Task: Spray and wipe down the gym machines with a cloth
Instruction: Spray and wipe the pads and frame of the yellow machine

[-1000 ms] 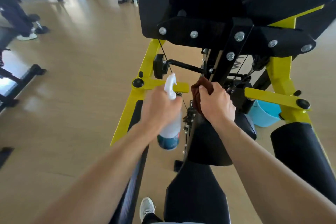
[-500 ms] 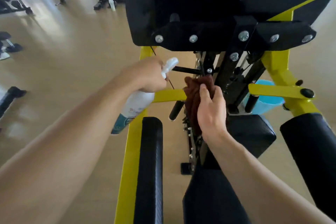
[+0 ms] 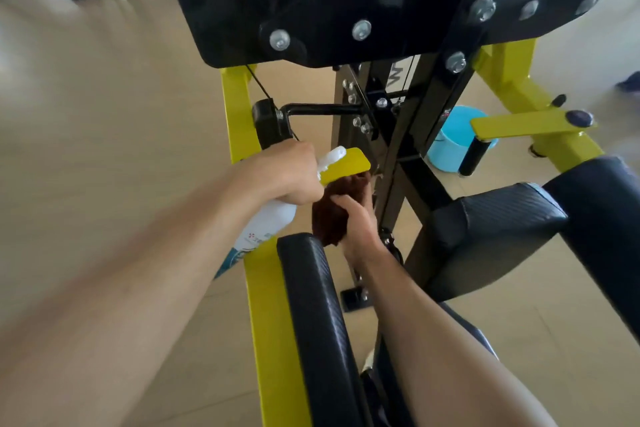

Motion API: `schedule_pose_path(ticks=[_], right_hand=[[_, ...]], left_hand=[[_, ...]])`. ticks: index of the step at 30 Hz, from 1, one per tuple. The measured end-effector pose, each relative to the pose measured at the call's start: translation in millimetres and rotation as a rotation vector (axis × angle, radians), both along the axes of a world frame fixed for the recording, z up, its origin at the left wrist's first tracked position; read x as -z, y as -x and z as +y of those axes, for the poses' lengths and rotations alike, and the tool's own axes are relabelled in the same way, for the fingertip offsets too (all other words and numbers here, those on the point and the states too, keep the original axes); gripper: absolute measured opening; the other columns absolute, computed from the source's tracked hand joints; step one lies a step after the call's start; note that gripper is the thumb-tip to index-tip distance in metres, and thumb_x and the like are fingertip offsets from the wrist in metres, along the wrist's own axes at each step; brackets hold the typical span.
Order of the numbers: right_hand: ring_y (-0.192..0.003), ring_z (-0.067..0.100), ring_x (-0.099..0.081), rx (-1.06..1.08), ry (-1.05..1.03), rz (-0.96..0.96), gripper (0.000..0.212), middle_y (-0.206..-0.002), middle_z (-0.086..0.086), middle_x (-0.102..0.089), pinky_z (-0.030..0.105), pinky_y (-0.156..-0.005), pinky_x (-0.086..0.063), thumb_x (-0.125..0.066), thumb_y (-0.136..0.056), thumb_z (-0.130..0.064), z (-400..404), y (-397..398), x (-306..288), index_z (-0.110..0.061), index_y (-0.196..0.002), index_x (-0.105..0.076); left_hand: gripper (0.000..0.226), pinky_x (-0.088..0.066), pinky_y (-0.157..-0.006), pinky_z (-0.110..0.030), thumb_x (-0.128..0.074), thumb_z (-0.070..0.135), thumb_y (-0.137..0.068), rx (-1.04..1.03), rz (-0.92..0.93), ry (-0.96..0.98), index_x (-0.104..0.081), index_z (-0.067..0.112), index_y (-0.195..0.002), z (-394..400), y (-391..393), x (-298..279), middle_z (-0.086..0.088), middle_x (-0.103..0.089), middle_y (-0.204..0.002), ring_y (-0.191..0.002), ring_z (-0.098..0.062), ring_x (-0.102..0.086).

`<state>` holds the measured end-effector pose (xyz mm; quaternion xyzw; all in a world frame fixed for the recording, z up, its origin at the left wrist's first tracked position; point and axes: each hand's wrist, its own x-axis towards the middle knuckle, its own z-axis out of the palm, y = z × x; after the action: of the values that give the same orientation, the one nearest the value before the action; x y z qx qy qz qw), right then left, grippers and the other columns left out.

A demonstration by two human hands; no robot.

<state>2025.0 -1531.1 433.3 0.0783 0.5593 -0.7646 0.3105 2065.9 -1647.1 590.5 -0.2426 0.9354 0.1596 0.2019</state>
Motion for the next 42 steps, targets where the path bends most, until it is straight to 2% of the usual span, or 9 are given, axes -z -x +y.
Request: schedule_pose_path(ticks=[4,9,13,19,25,29,33,38,42], right_hand=[[-0.094,0.047,-0.071,-0.125,-0.295,0.314,0.07,-0.106,0.018,-0.072,0.065,-0.076,-0.06,-0.092,-0.063,-0.033,-17.2,13.0,21.4,-0.045,-0.121,-0.056],[-0.079,0.029,-0.072,0.089,-0.304,0.459,0.043,-0.088,0.006,-0.073,0.039,-0.068,-0.062,-0.086,-0.068,-0.017,-24.4,26.0,11.8,-0.028,-0.103,-0.064],[-0.071,0.038,-0.07,0.01,-0.292,0.409,0.036,-0.082,0.011,-0.072,0.048,-0.06,-0.062,-0.083,-0.075,-0.018,-23.7,24.5,35.1,-0.033,-0.1,-0.063],[-0.082,-0.001,-0.065,-0.131,-0.411,0.38,0.035,-0.087,-0.018,-0.07,0.034,-0.085,-0.054,-0.079,-0.079,-0.014,-17.1,14.6,47.5,-0.034,-0.105,-0.065],[-0.056,0.033,-0.066,0.059,-0.271,0.42,0.029,-0.078,0.017,-0.071,0.035,-0.045,-0.052,-0.083,-0.076,-0.015,-13.3,16.6,21.1,-0.027,-0.093,-0.063],[-0.078,0.013,-0.071,0.07,-0.301,0.499,0.037,-0.087,-0.005,-0.071,0.026,-0.067,-0.06,-0.088,-0.078,-0.015,-9.9,19.0,27.3,-0.03,-0.101,-0.064],[-0.067,0.031,-0.074,-0.067,-0.33,0.457,0.031,-0.077,0.001,-0.074,0.047,-0.065,-0.063,-0.077,-0.081,-0.014,-12.8,17.5,40.2,-0.035,-0.097,-0.062],[-0.075,-0.011,-0.064,-0.134,-0.382,0.412,0.038,-0.086,-0.018,-0.071,0.022,-0.072,-0.047,-0.078,-0.081,-0.01,-10.4,9.0,53.2,-0.036,-0.103,-0.062],[-0.094,0.001,-0.066,-0.046,-0.3,0.353,0.042,-0.101,-0.012,-0.07,0.025,-0.083,-0.049,-0.083,-0.081,-0.019,-13.8,5.0,39.7,-0.029,-0.116,-0.062]], left_hand=[[0.027,-0.047,-0.063,-0.033,-0.063,0.019,-0.084,-0.026,-0.037,-0.026,-0.063,0.015,-0.111,-3.7,-0.4,-2.6,-0.008,-0.065,-0.092,-0.079,-0.024,-0.063],[0.016,-0.043,-0.061,-0.031,-0.063,0.016,-0.087,-0.045,0.0,0.009,-0.061,0.011,-0.102,5.7,0.8,4.3,-0.009,-0.062,-0.085,-0.071,-0.023,-0.058],[0.016,-0.042,-0.059,-0.03,-0.063,0.014,-0.088,-0.045,0.017,0.046,-0.059,0.01,-0.102,9.4,-0.4,7.5,-0.007,-0.059,-0.083,-0.069,-0.021,-0.055],[0.016,-0.032,-0.05,-0.029,-0.061,0.009,-0.085,-0.039,0.027,0.072,-0.047,0.013,-0.079,16.1,-3.9,2.2,-0.006,-0.051,-0.074,-0.06,-0.019,-0.046],[0.025,-0.035,-0.053,-0.029,-0.062,0.01,-0.086,-0.024,0.029,0.054,-0.043,0.021,-0.075,16.7,-8.4,-2.8,-0.006,-0.056,-0.079,-0.064,-0.019,-0.051],[0.023,-0.035,-0.053,-0.028,-0.063,0.011,-0.087,-0.008,0.04,0.065,-0.044,0.019,-0.076,16.5,-11.0,0.8,-0.005,-0.054,-0.079,-0.065,-0.018,-0.05],[0.015,-0.036,-0.052,-0.028,-0.064,0.009,-0.087,-0.012,0.037,0.054,-0.05,0.016,-0.087,15.2,-13.6,0.6,-0.004,-0.053,-0.077,-0.064,-0.017,-0.049],[0.015,-0.038,-0.054,-0.028,-0.067,0.01,-0.086,-0.014,0.042,0.058,-0.053,0.013,-0.093,16.1,-14.0,1.5,-0.004,-0.053,-0.078,-0.064,-0.017,-0.05],[0.018,-0.038,-0.054,-0.029,-0.066,0.011,-0.085,-0.009,0.036,0.062,-0.056,0.009,-0.1,14.1,-14.0,4.3,-0.005,-0.053,-0.078,-0.064,-0.017,-0.05]])
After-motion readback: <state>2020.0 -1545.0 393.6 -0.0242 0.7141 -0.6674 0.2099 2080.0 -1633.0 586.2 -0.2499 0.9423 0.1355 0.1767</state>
